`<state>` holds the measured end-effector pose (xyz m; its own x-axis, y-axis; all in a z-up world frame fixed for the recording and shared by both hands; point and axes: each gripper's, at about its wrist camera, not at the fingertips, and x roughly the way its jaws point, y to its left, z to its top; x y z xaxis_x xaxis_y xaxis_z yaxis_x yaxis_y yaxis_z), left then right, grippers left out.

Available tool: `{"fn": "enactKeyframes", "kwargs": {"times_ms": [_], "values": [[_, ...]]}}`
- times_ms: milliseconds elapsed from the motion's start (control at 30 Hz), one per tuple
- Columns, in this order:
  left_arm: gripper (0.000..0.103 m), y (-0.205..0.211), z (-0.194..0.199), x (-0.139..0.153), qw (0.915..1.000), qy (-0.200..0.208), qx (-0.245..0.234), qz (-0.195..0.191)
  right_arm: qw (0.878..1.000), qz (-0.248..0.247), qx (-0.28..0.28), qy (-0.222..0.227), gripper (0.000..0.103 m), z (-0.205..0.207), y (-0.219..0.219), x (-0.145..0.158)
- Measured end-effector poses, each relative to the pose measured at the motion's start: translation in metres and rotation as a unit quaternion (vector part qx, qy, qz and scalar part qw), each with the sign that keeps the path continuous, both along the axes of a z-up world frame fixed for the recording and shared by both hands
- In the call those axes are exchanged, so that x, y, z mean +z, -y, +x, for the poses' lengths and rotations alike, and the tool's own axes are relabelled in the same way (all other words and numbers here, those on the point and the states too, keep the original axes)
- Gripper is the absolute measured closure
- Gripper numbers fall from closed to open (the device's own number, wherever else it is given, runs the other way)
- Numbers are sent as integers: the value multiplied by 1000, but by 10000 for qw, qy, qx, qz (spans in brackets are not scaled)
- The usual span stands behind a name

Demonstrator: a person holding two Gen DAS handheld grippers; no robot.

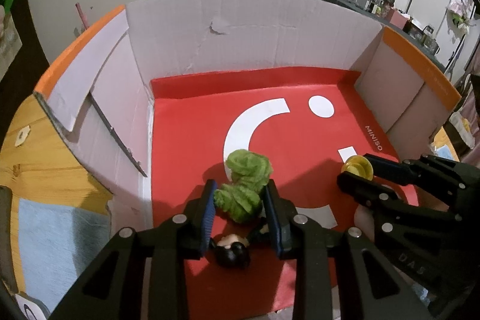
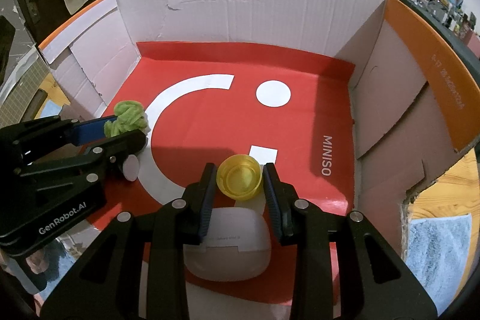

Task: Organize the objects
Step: 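Lower the green plush with the left tool while the right tool lowers the yellow cap, then open both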

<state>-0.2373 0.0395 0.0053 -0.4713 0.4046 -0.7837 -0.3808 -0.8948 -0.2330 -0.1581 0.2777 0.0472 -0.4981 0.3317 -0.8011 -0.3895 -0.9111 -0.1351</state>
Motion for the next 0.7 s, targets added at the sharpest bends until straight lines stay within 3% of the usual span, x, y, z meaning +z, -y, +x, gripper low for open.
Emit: {"fn": "enactKeyframes", "kwargs": {"times_ms": [400,700], "values": [[71,-1,-2,2,10000,-35,-13,5,10000,6,-23,-6,73,1,0,1],[60,1,5,9,9998,-170,27,51,10000,62,-27,-14,72,2,7,3]]}}
